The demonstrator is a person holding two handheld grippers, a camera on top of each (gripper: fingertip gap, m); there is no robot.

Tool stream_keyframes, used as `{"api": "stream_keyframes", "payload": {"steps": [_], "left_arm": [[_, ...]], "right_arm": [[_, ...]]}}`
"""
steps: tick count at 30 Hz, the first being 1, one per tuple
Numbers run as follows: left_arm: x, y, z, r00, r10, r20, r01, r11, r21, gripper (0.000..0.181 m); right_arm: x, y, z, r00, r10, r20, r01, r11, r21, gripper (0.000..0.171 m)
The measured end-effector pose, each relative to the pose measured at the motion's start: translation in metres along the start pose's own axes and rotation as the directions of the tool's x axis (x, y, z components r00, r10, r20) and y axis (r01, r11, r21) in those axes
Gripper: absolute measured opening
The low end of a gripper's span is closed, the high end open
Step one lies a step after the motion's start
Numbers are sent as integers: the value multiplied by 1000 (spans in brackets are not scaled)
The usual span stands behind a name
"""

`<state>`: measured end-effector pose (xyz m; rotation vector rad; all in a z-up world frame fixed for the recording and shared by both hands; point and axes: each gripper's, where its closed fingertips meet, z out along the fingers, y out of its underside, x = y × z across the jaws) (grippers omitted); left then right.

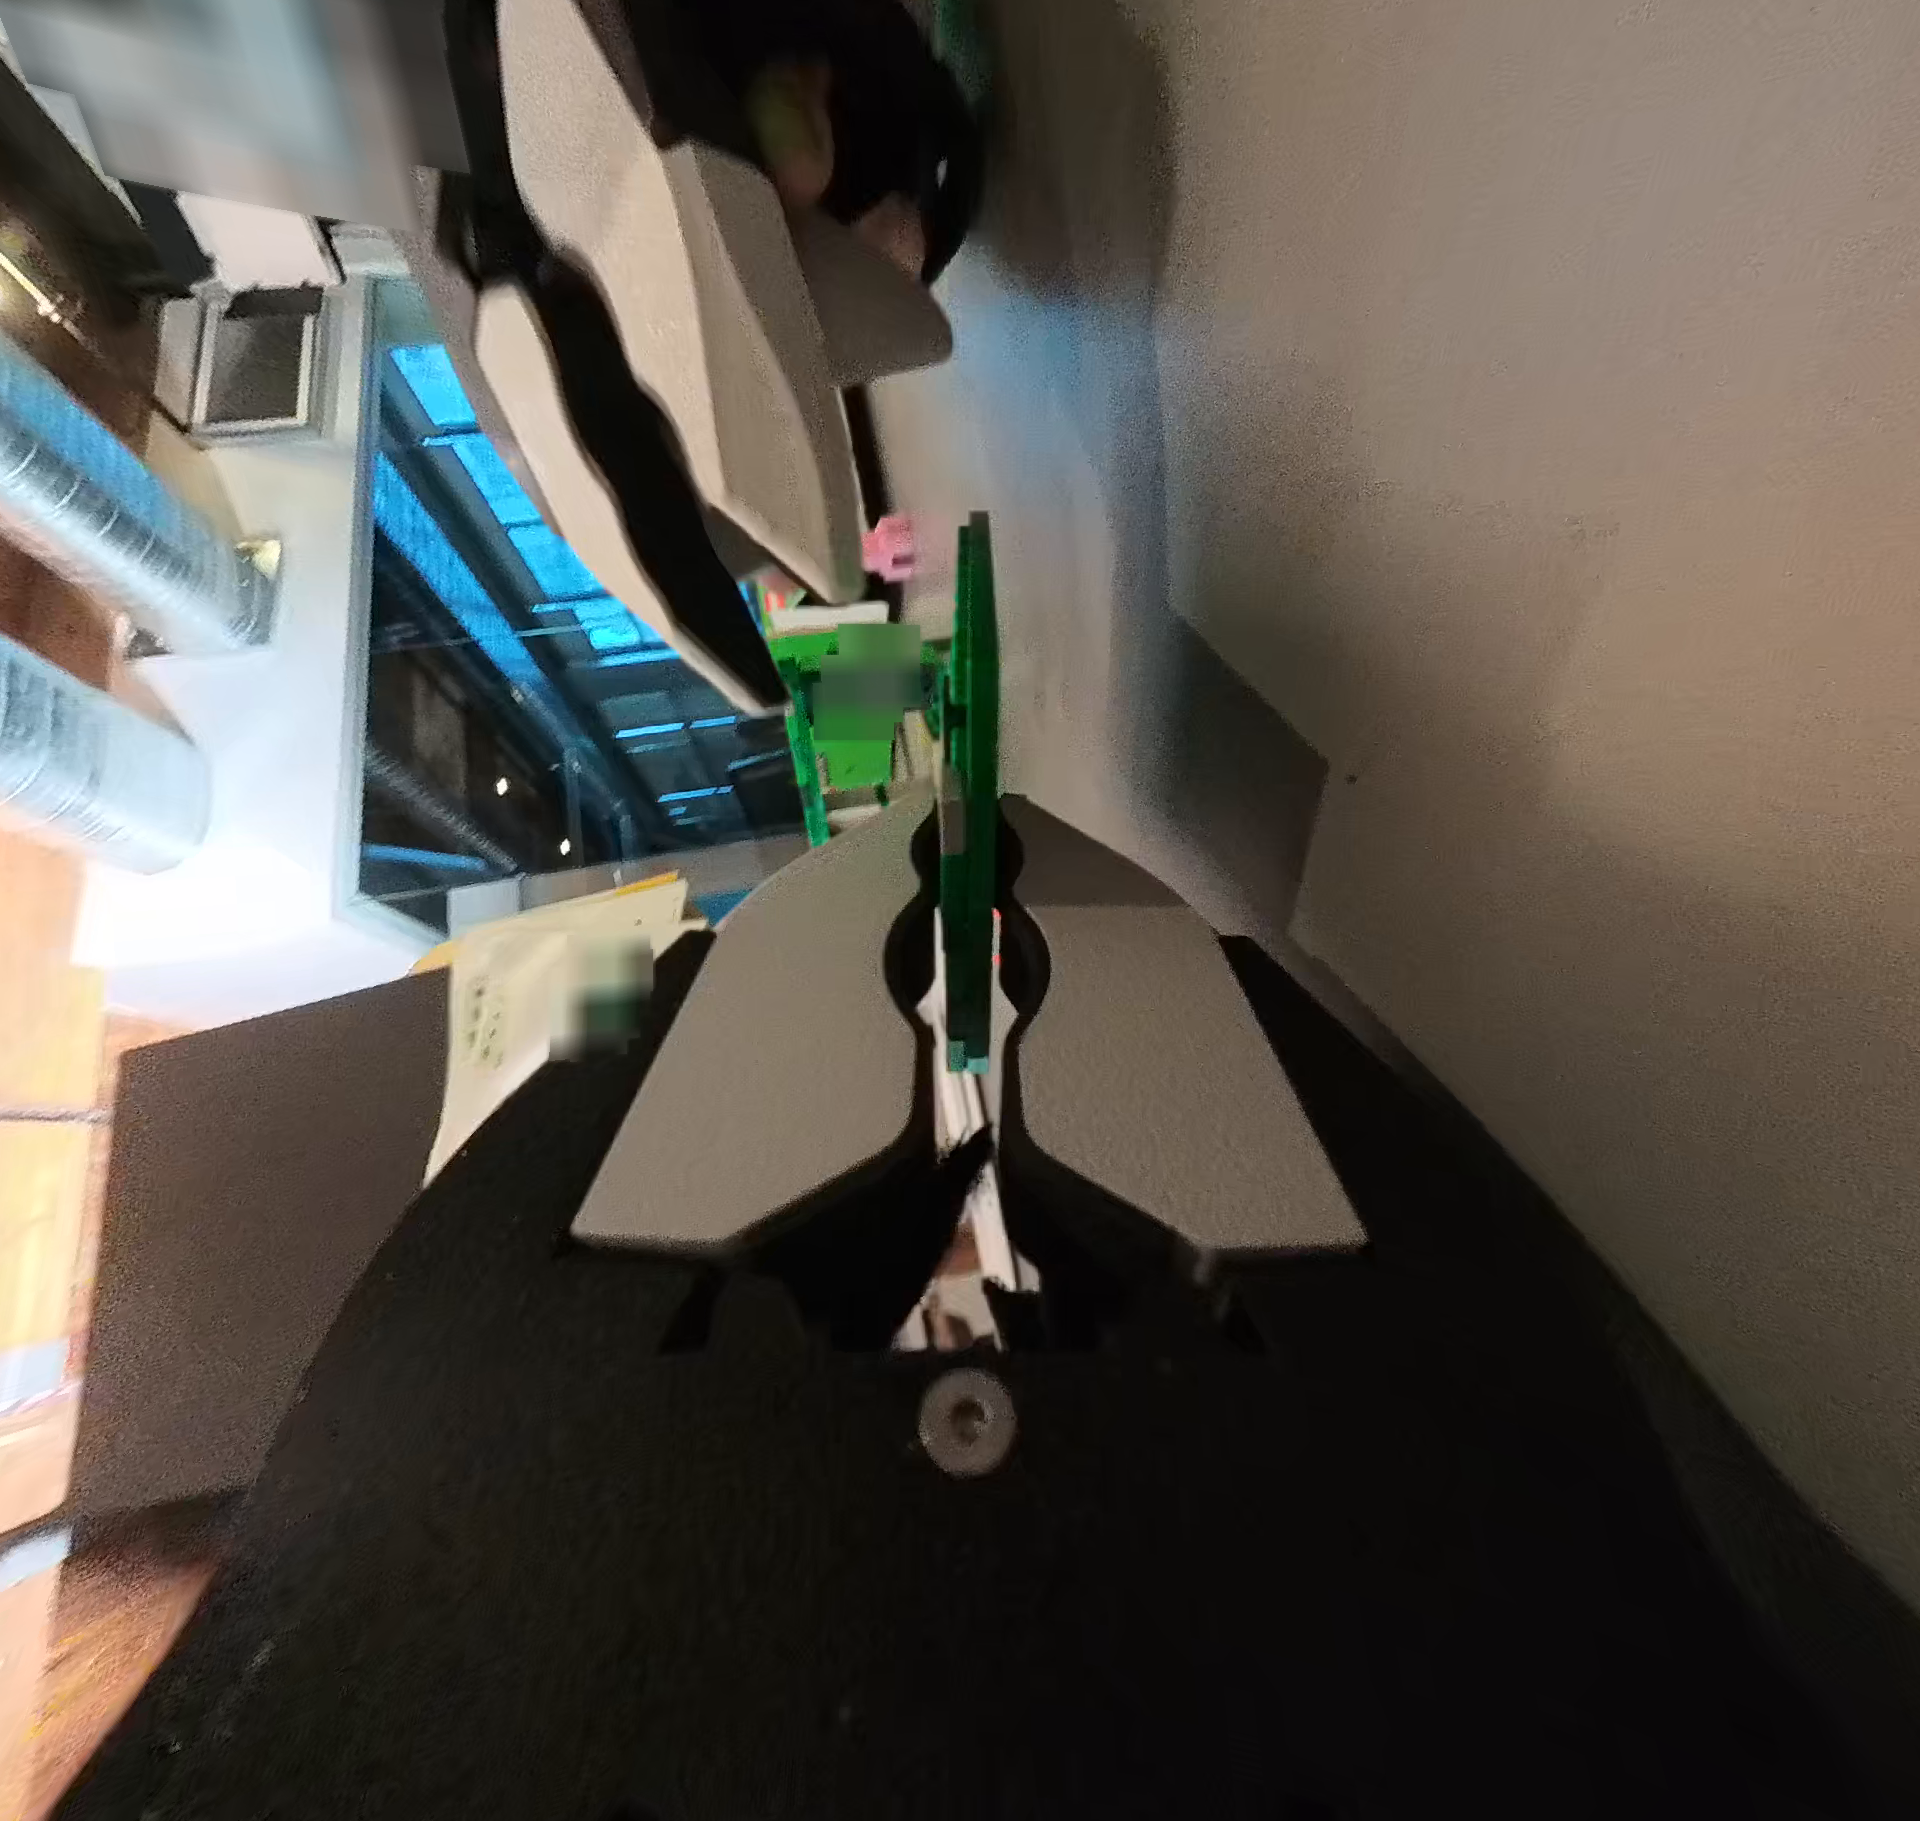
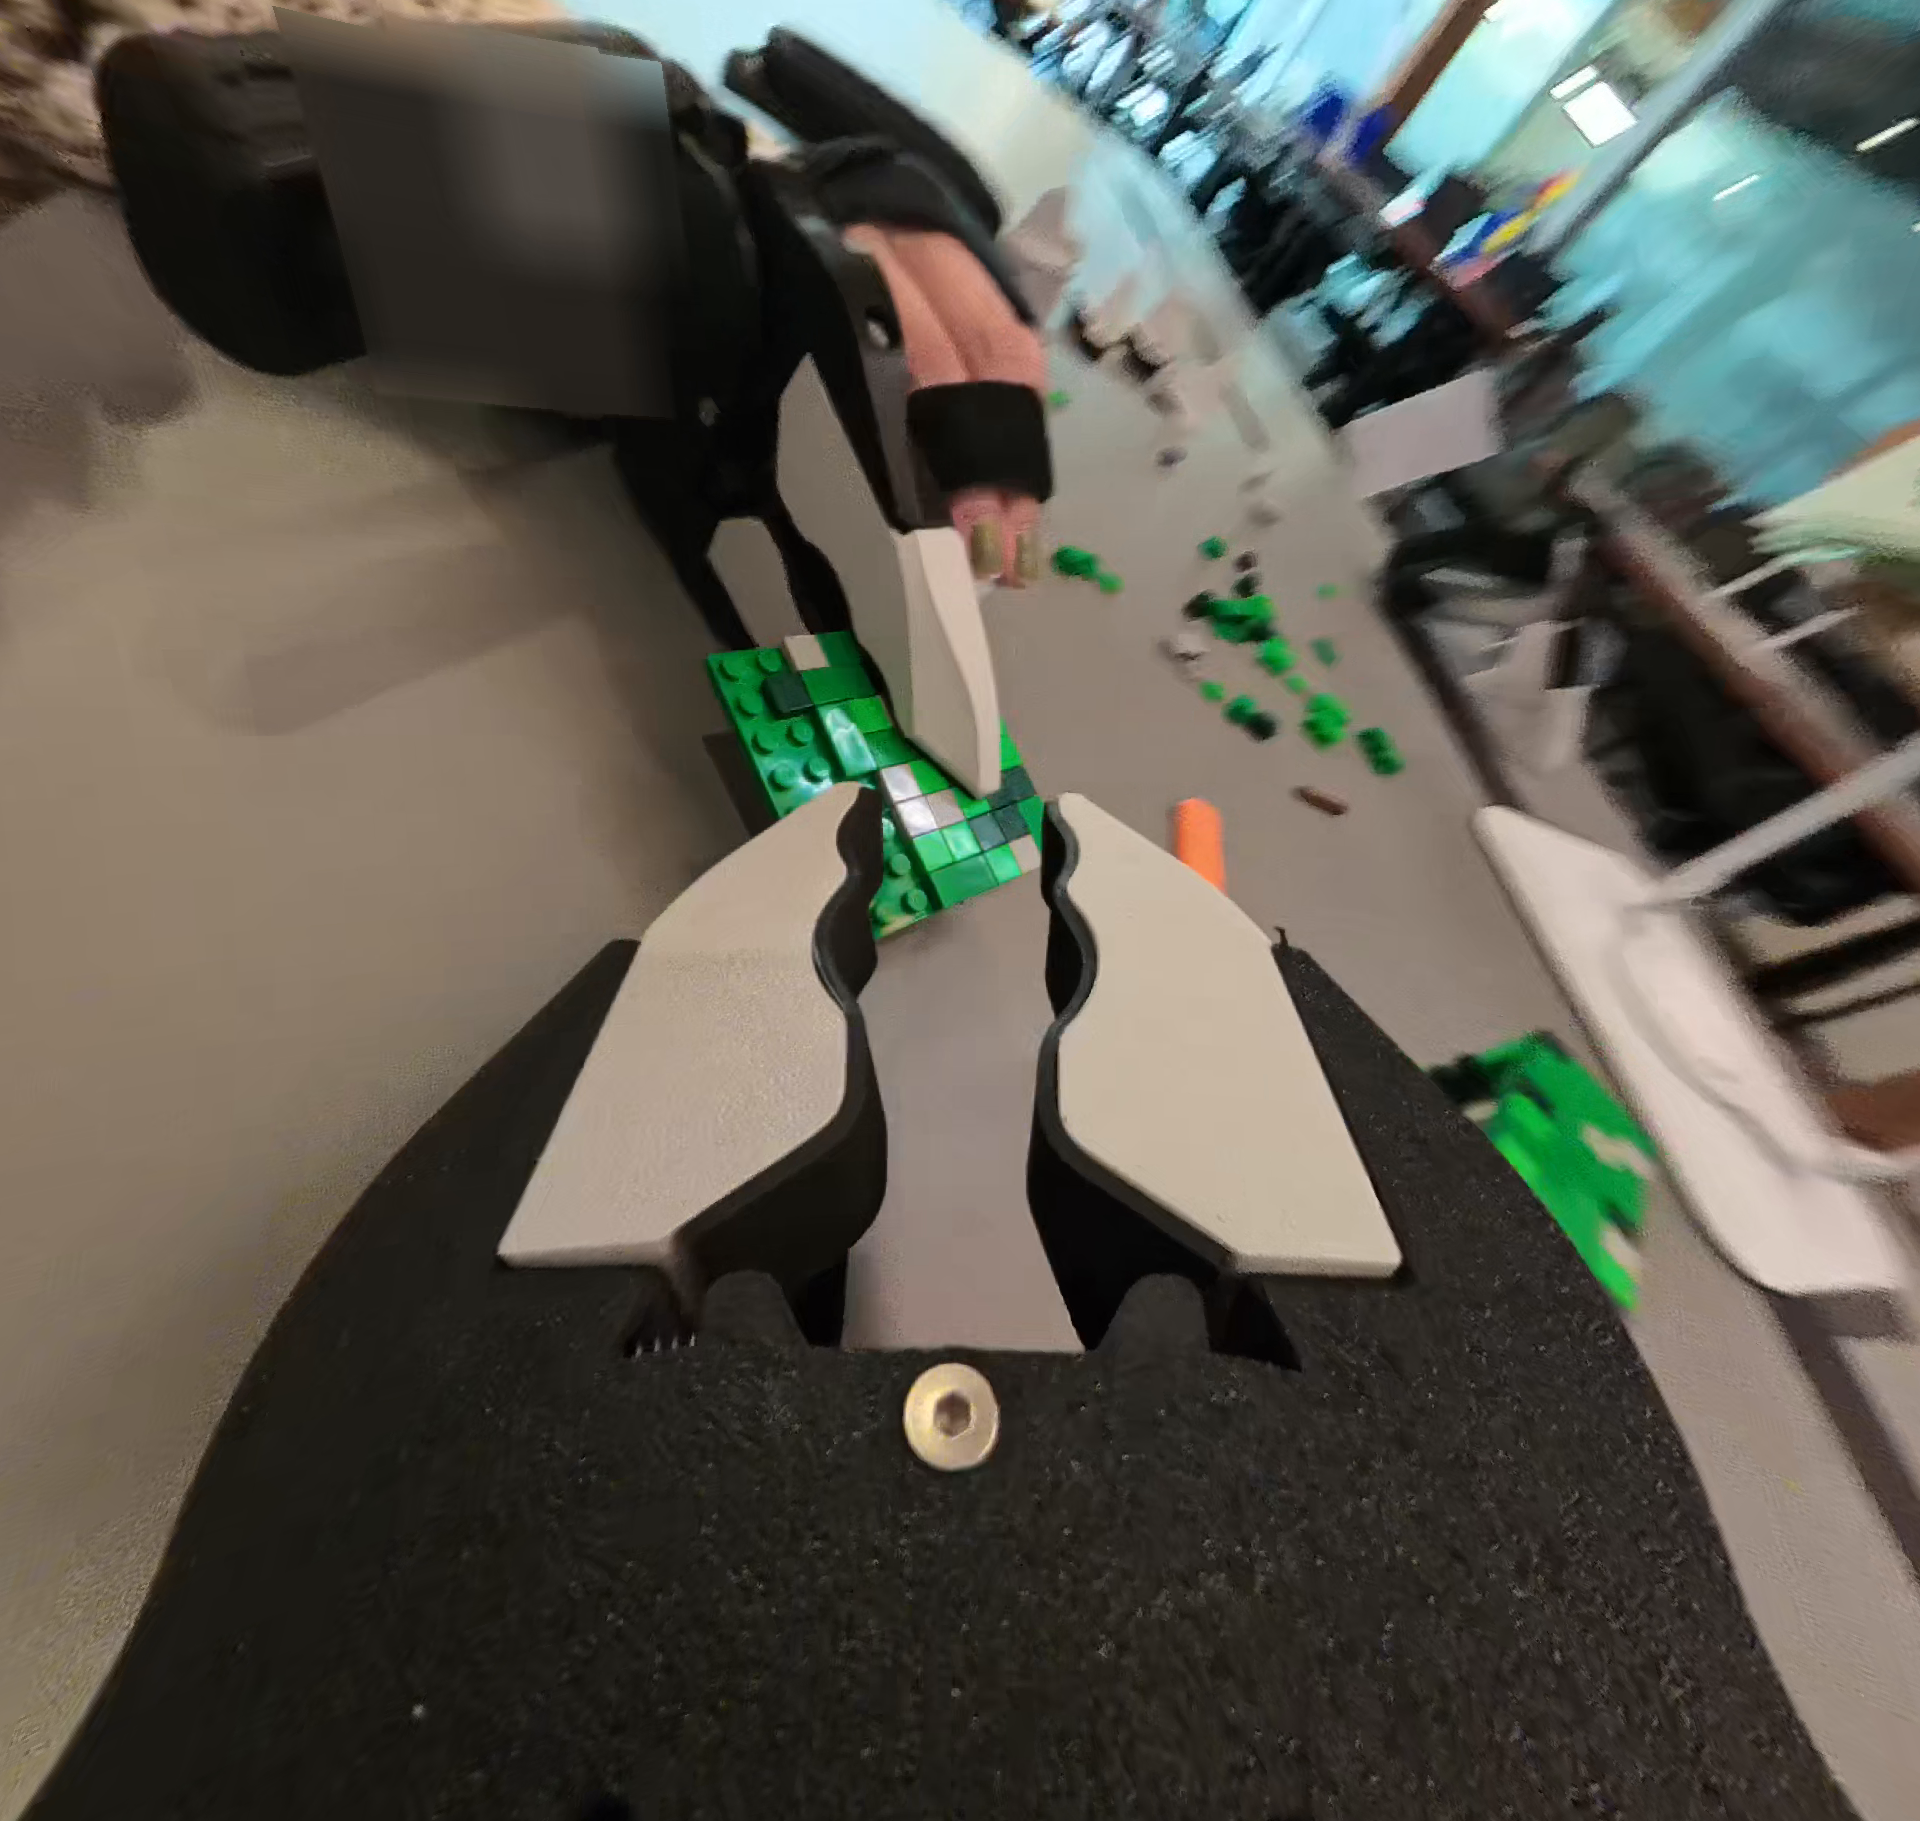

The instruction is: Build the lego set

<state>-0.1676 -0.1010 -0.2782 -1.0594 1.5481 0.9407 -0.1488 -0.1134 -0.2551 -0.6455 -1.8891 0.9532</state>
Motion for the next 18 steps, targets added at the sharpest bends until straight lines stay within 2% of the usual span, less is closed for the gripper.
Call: {"api": "stream_keyframes", "payload": {"steps": [2,5,10,14,16,18], "left_arm": [[2,-8,-2,999,-23,-31,25,998,51,6],[7,-20,-4,991,-84,-101,96,988,124,6],[18,-37,-7,961,-146,-236,194,962,193,6],[16,-44,-9,943,-189,-273,253,941,224,6],[16,-45,-9,941,-194,-278,261,938,227,6],[17,-45,-9,938,-199,-285,269,935,230,6]], "right_arm": [[-2,5,5,995,42,93,-36,997,-64,39],[-10,9,8,966,74,249,-42,990,-131,39],[-37,12,12,793,307,527,-209,949,-238,45],[-47,11,16,685,403,608,-275,915,-296,48],[-47,8,17,656,415,631,-288,910,-299,40],[-49,9,19,634,427,644,-288,904,-316,40]]}}
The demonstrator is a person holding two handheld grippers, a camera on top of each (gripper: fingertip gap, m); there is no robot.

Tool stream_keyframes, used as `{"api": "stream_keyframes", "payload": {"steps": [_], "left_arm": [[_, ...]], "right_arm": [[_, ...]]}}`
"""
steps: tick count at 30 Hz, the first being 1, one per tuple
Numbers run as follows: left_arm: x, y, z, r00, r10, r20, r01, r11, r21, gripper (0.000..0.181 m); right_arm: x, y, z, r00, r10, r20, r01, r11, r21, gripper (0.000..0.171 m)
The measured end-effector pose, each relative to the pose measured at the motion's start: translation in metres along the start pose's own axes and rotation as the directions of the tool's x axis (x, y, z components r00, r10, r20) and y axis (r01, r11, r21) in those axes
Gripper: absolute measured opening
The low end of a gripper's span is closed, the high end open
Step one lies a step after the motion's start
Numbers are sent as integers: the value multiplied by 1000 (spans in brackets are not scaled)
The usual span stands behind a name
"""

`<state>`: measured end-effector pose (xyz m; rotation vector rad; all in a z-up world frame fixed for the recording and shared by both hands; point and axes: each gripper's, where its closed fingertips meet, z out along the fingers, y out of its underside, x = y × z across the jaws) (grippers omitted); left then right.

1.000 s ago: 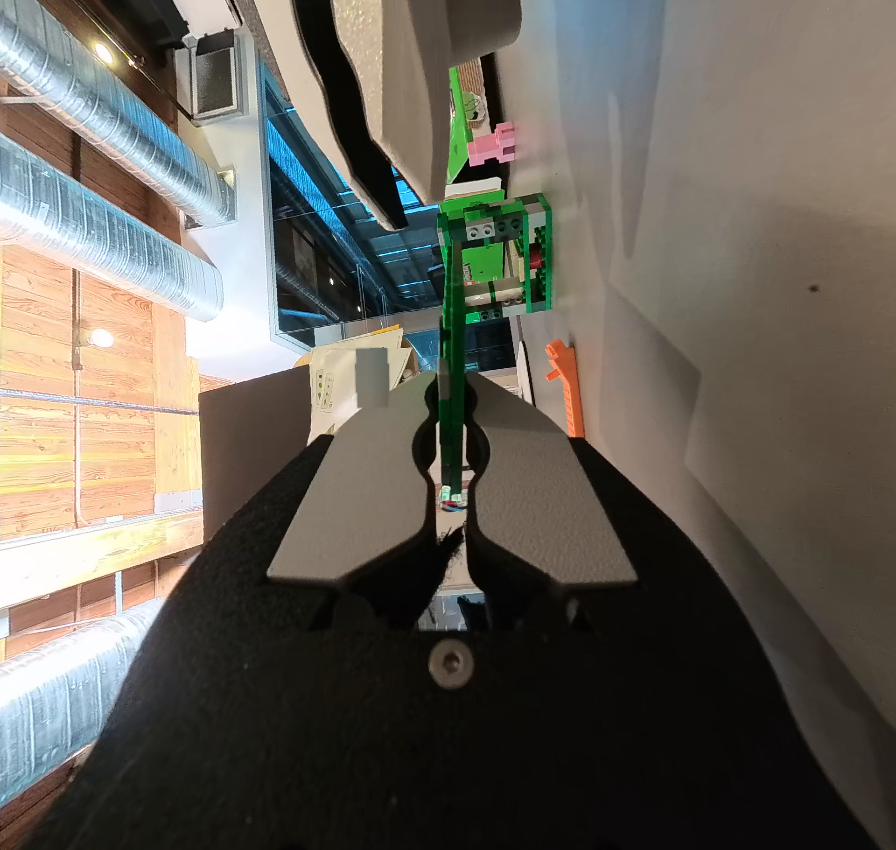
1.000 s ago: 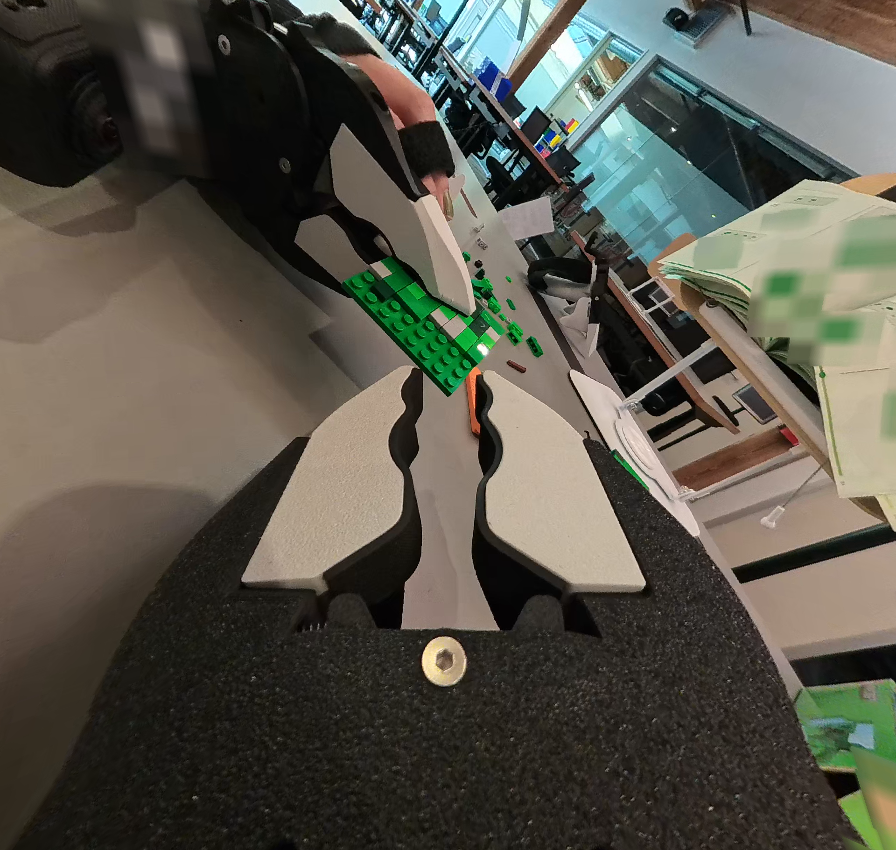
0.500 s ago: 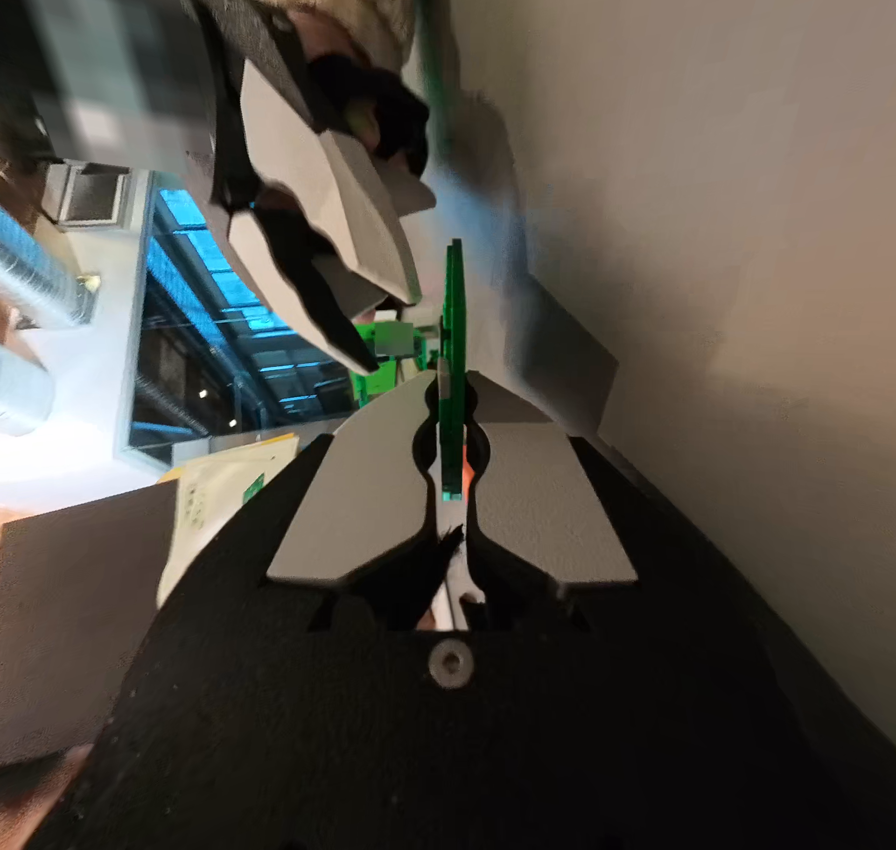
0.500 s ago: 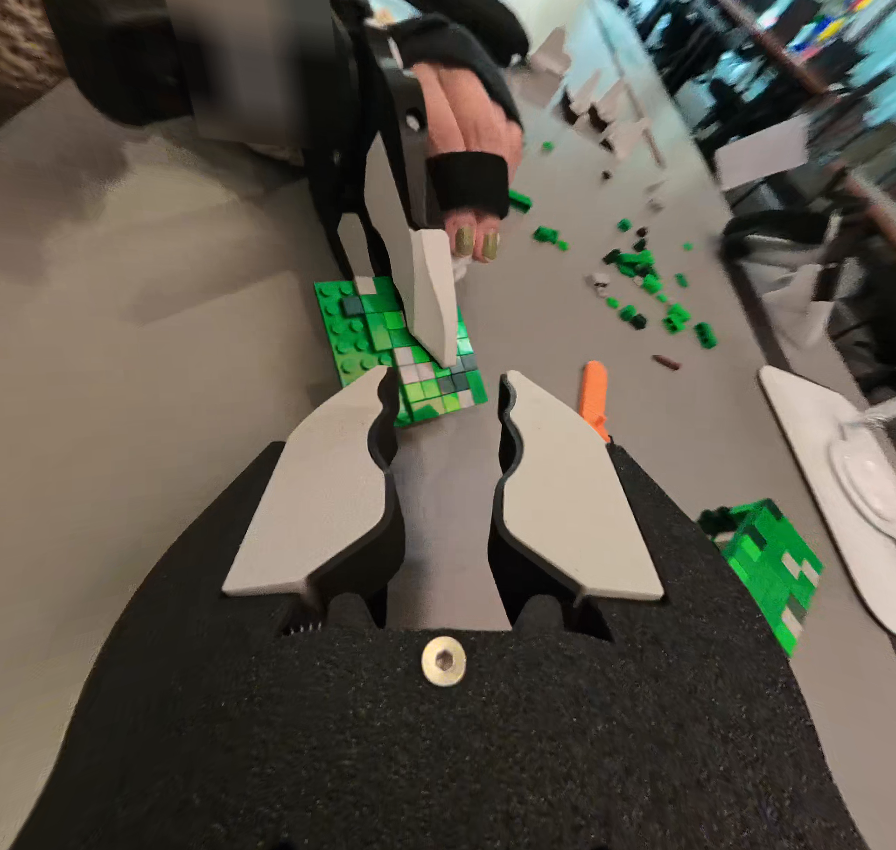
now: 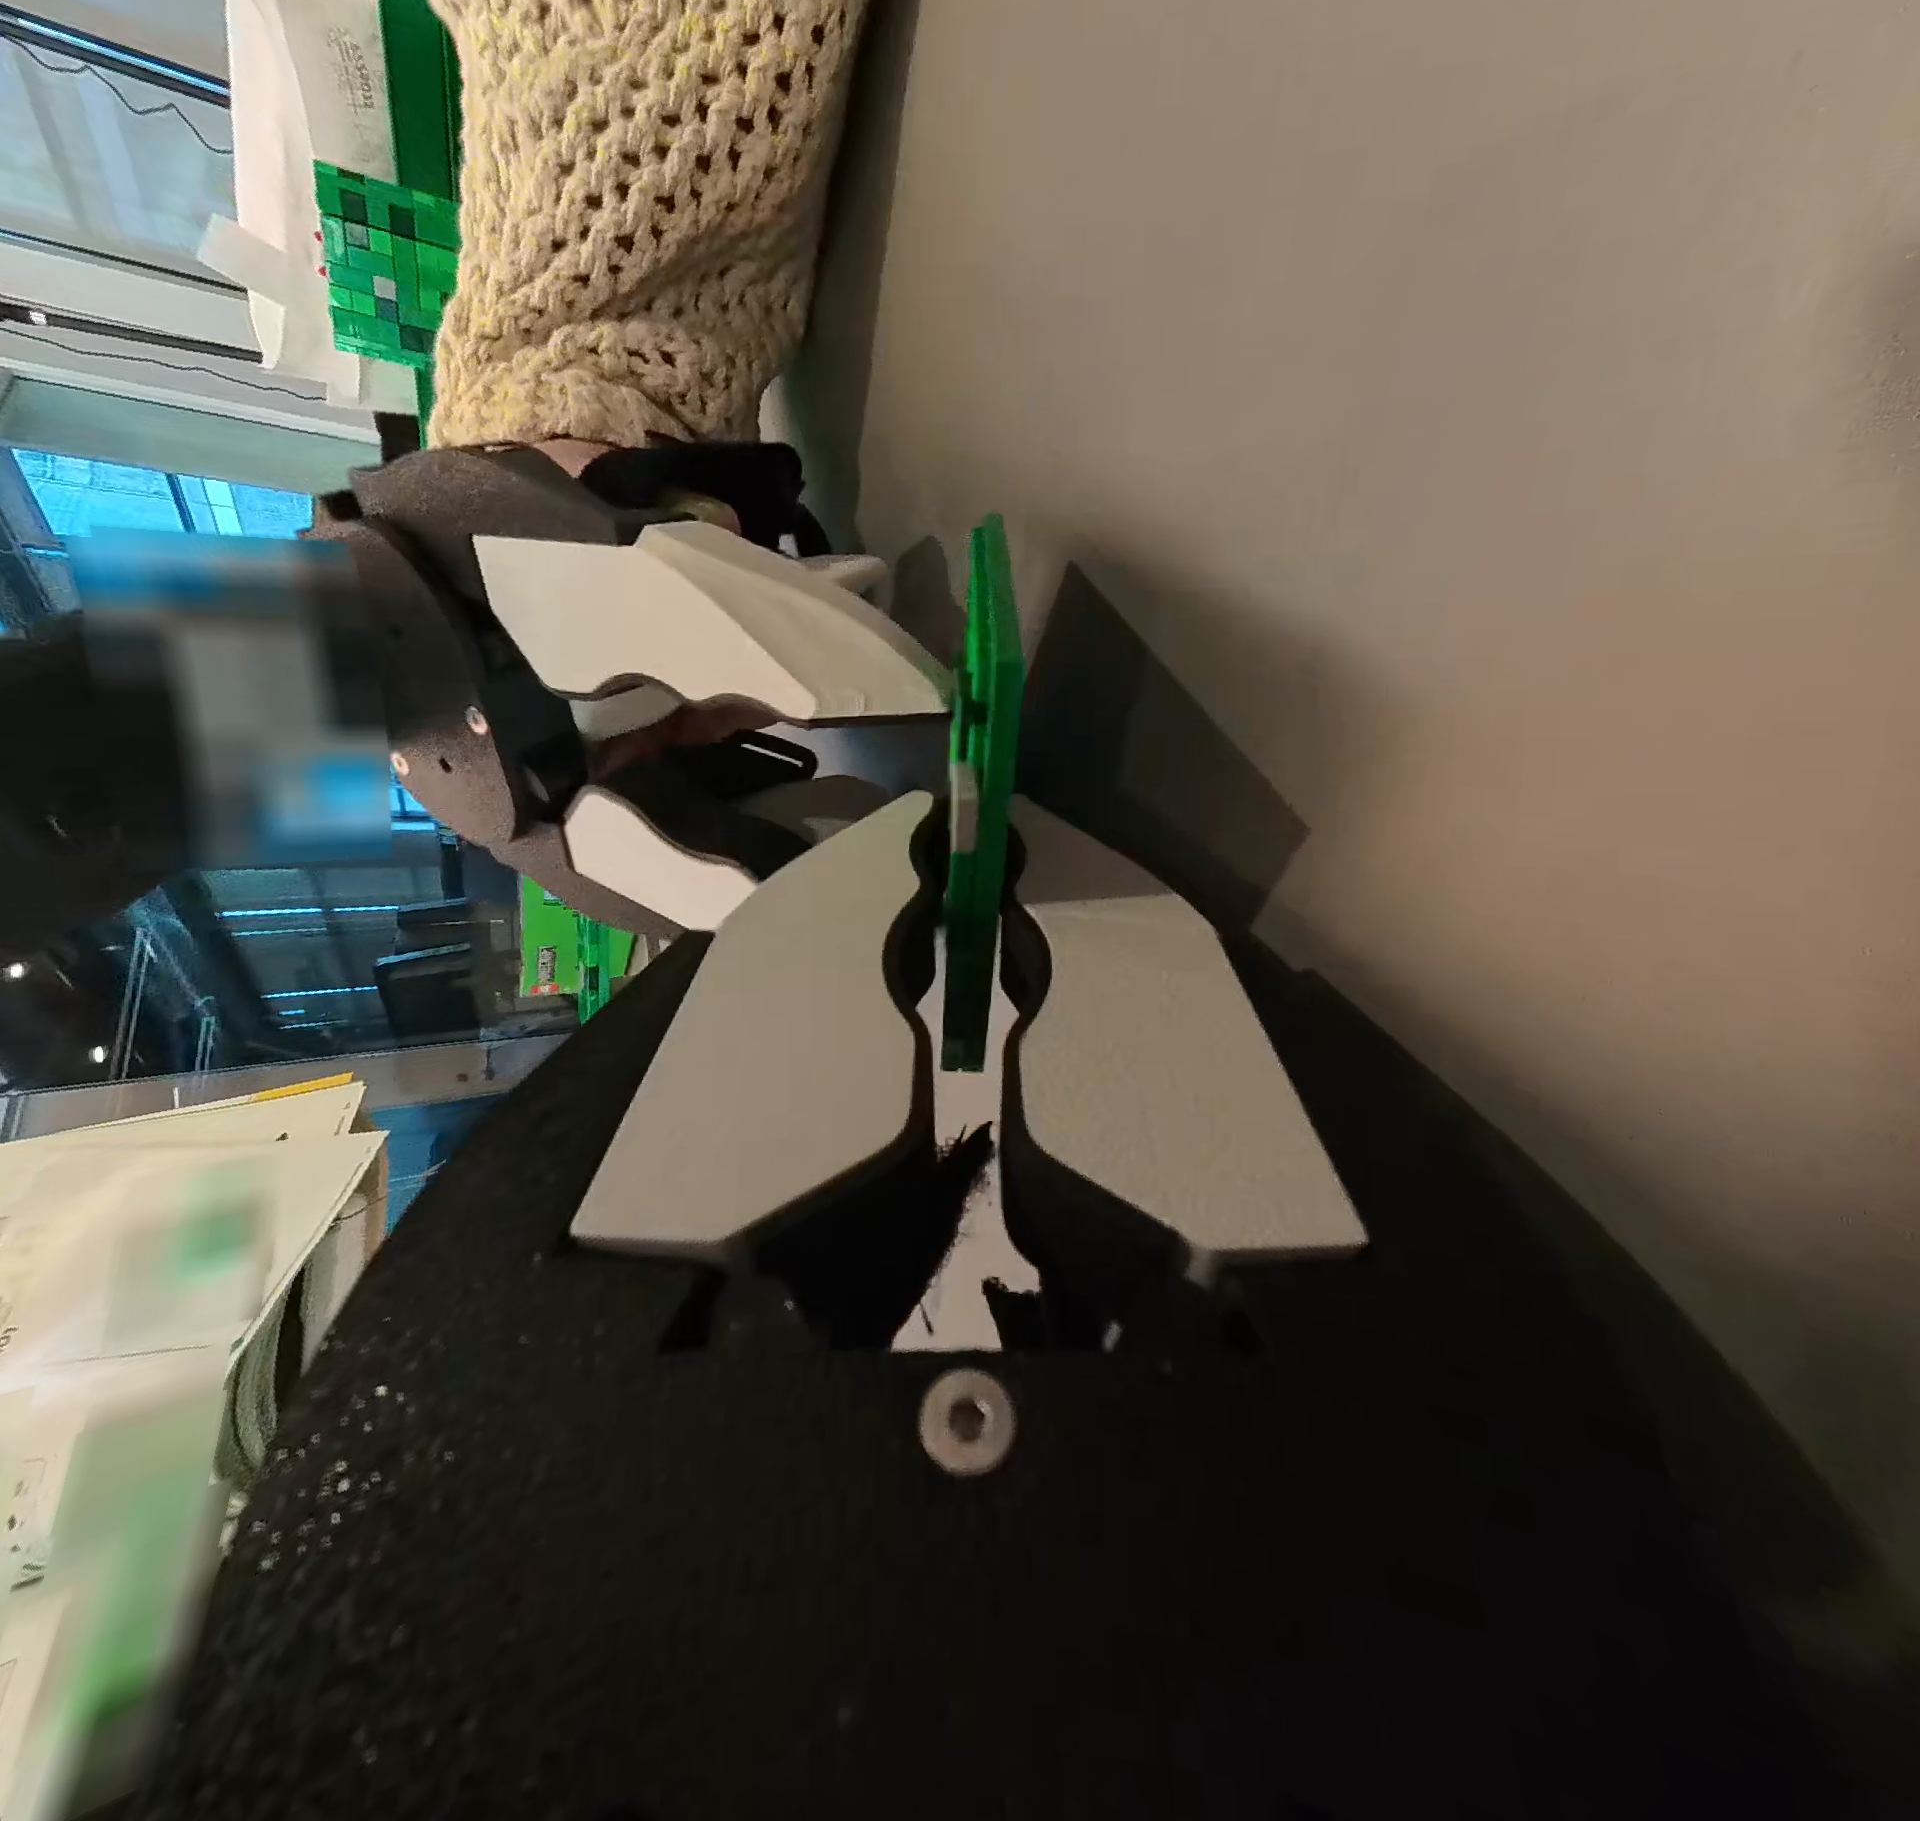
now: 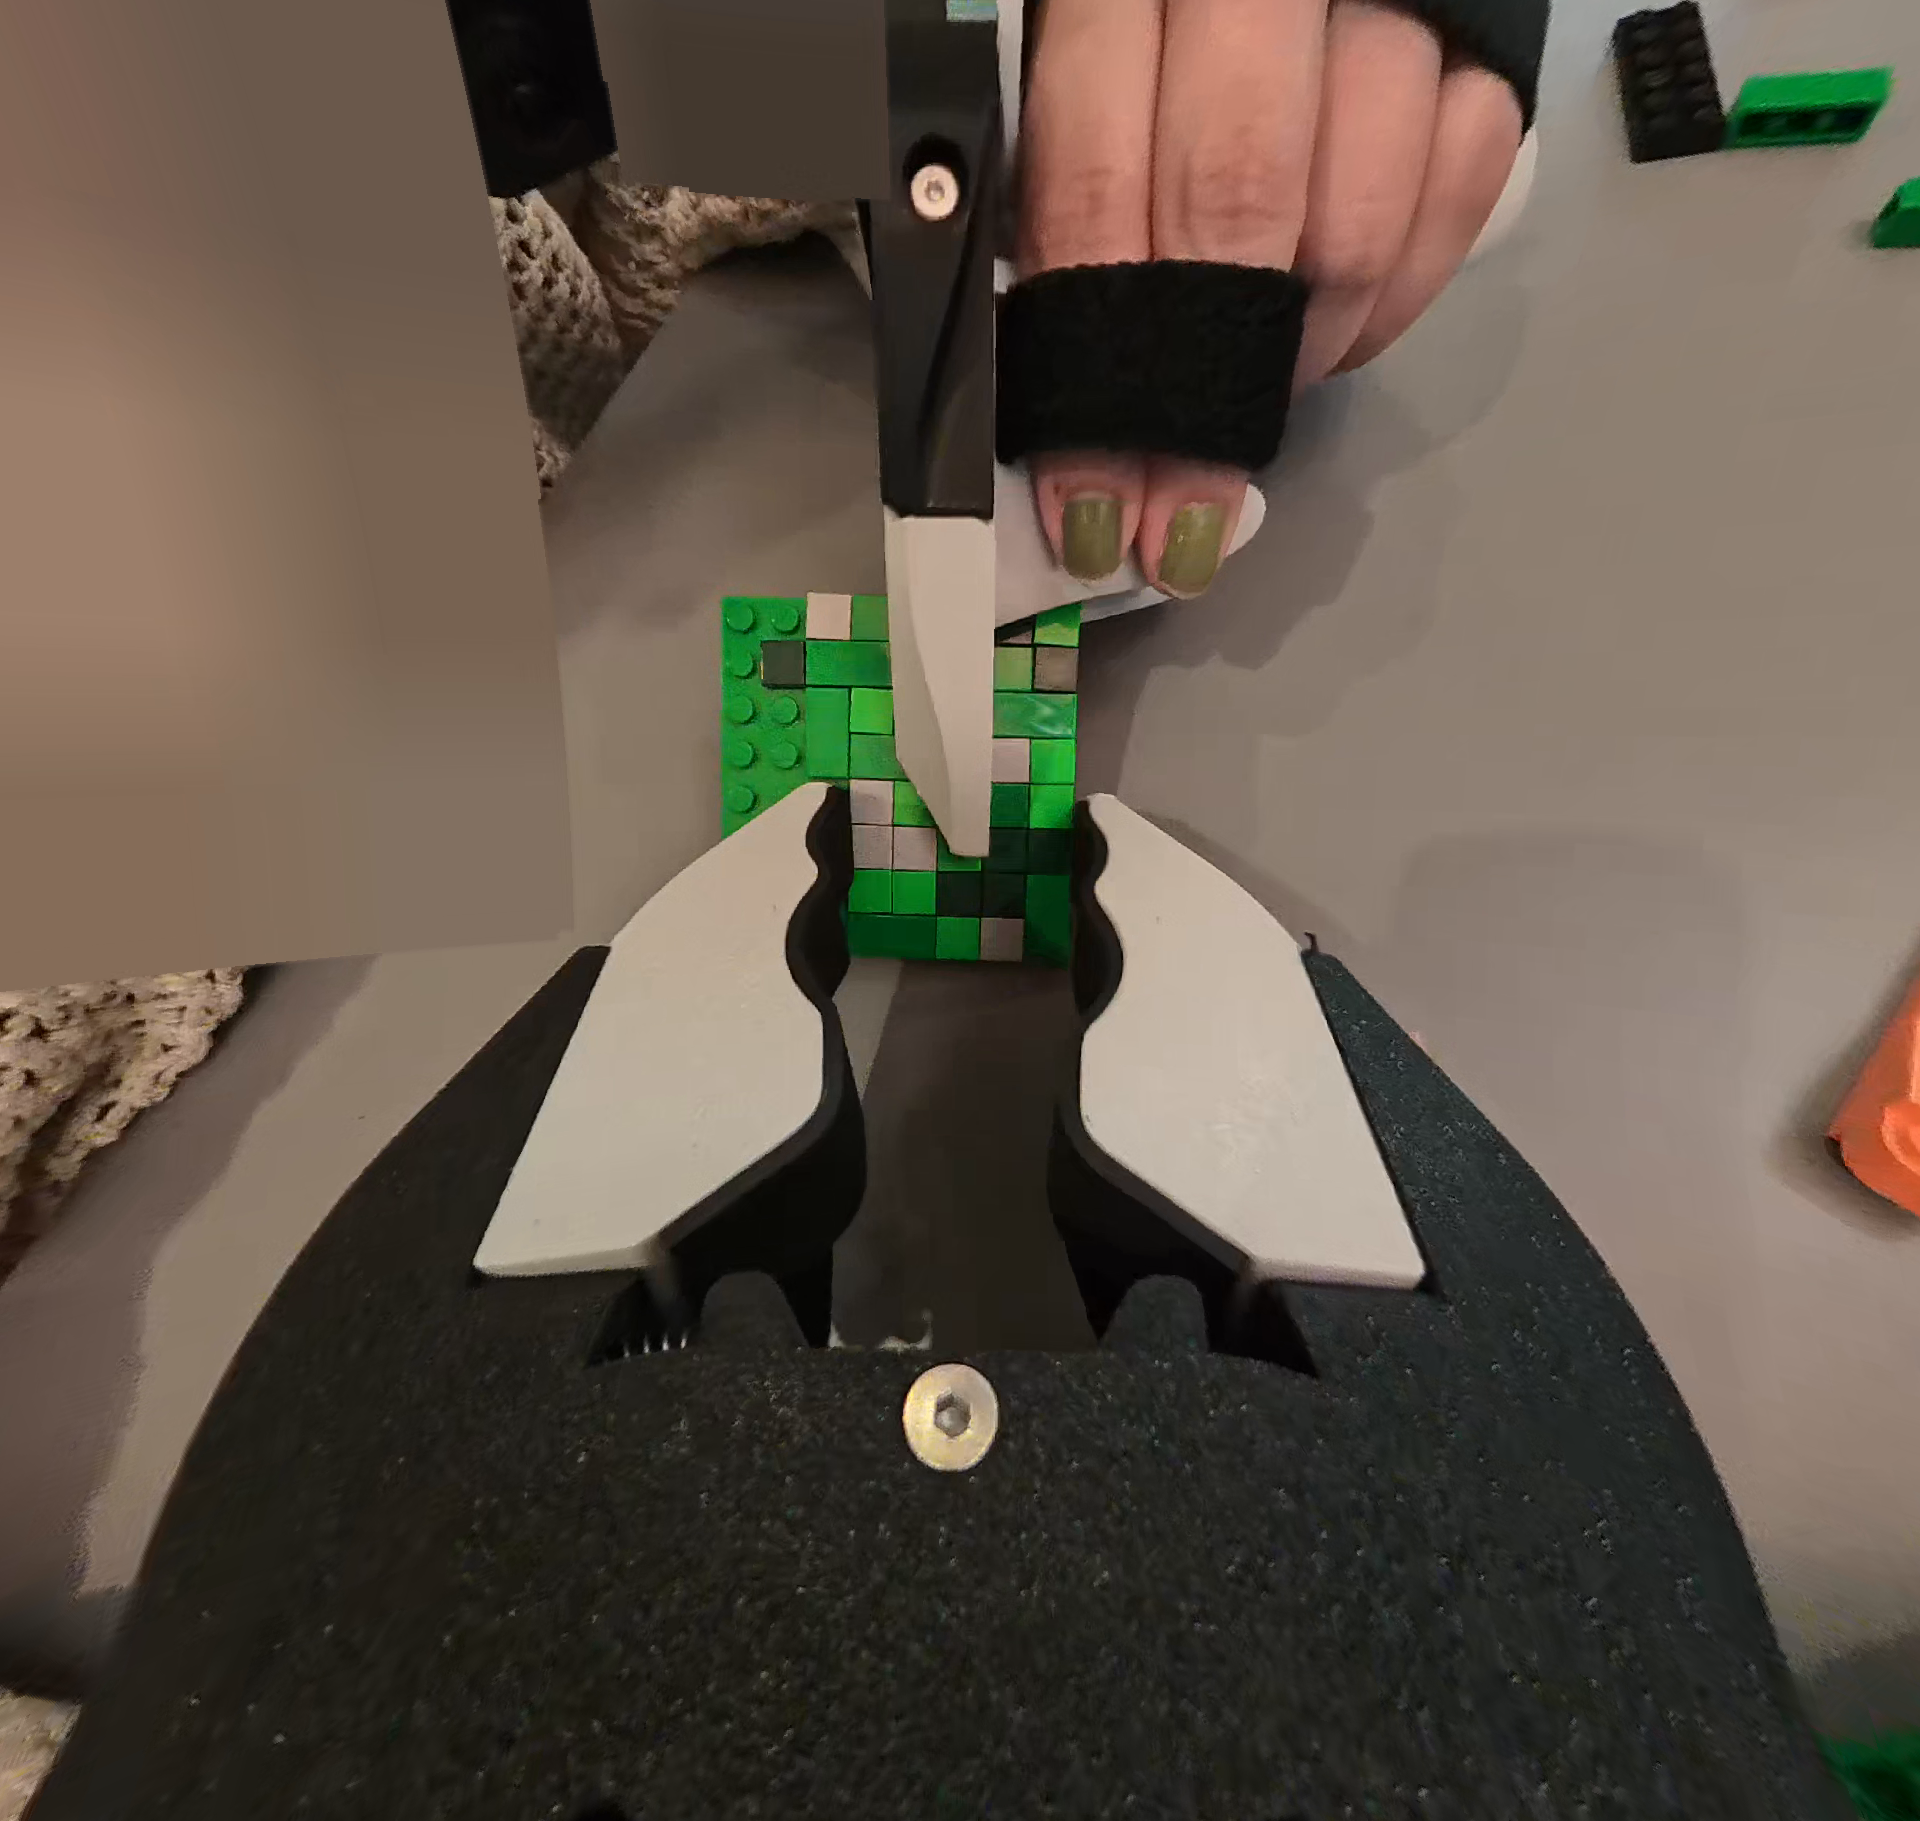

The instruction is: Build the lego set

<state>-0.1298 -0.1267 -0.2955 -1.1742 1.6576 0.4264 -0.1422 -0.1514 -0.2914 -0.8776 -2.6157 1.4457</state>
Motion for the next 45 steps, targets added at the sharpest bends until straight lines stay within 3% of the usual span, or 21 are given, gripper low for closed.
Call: {"api": "stream_keyframes", "payload": {"steps": [4,7,9,11,15,20,28,31,34,45], "left_arm": [[0,1,1,1000,-16,1,16,1000,-2,8],[-11,2,-2,995,-5,97,7,1000,-14,35],[-14,-1,-6,990,10,139,-9,1000,-8,43],[-12,-11,-11,986,53,159,-57,998,19,37],[0,-19,-13,984,124,128,-126,992,6,7],[3,-26,-15,995,66,76,-70,996,46,6],[0,-26,-17,992,57,114,-59,998,16,9],[-5,-27,-22,986,46,160,-51,998,28,14],[1,-30,-21,992,19,126,-25,999,41,7],[10,-32,-23,995,61,78,-61,998,-6,6]], "right_arm": [[0,1,1,1000,11,12,-11,1000,-5,39],[2,1,1,1000,8,-10,-8,1000,-5,39],[2,1,2,1000,4,-27,-4,1000,-7,39],[3,2,2,999,0,-45,0,1000,-10,39],[3,0,1,998,5,-56,-5,1000,5,39],[-3,0,4,1000,-5,2,5,1000,-9,40],[-5,1,4,992,71,100,-64,995,-78,40],[-5,-1,3,992,74,100,-69,996,-54,41],[-7,-2,4,992,63,112,-59,997,-46,40],[-6,1,9,996,27,88,-19,996,-89,40]]}}
